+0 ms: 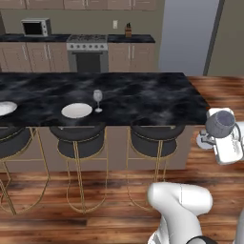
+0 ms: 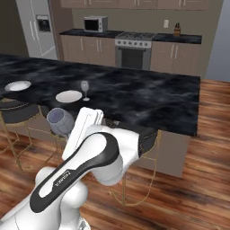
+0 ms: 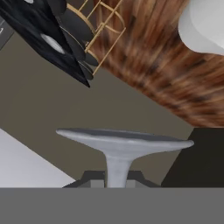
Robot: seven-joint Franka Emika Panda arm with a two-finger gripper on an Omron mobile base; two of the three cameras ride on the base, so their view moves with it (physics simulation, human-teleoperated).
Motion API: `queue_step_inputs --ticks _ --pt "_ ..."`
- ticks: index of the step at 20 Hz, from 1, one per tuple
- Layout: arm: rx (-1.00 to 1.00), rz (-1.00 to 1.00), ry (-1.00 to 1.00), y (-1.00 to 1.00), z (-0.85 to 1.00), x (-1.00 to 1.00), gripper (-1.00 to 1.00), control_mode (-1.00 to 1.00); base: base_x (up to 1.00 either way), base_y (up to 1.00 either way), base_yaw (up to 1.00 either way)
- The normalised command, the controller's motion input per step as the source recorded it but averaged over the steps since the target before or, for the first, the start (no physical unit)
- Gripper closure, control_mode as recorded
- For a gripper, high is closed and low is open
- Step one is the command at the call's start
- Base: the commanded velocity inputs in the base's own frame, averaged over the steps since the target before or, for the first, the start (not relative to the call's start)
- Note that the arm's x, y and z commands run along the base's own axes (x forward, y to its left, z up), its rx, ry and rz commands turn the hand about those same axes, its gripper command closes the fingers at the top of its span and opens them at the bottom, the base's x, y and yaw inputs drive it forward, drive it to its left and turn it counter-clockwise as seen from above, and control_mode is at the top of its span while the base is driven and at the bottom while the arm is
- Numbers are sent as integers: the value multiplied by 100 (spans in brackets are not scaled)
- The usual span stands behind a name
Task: Retrieve the wine glasses from the counter and place one next to each plate.
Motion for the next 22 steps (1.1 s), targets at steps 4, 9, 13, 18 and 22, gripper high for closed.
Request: queue_step_inputs --ticks 4,9,13,18,22 --pt "0 0 0 0 0 0 100 100 -47 100 -7" --pt "0 0 0 0 0 0 100 100 -55 98 -4" --pt "0 0 0 0 0 0 100 100 -19 80 -31" --pt "0 0 0 0 0 0 100 100 45 100 -52" --pt "0 0 0 0 0 0 100 100 64 100 -46"
